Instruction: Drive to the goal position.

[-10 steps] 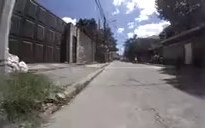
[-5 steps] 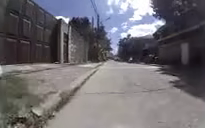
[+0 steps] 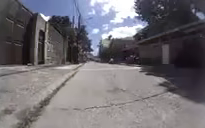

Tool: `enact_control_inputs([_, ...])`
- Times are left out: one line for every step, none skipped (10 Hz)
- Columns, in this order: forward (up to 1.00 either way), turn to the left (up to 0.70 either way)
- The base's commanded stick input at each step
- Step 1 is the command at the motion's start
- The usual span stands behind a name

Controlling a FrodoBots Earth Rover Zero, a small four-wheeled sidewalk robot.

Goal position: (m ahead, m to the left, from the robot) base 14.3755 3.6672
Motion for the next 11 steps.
enact_control_inputs([1.0,0.0])
enact_control_inputs([1.0,0.0])
enact_control_inputs([1.0,0.0])
enact_control_inputs([1.0,0.0])
enact_control_inputs([1.0,0.0])
enact_control_inputs([1.0,0.0])
enact_control_inputs([1.0,0.0])
enact_control_inputs([1.0,0.0])
enact_control_inputs([1.0,0.0])
enact_control_inputs([1.0,0.0])
enact_control_inputs([1.0,0.0])
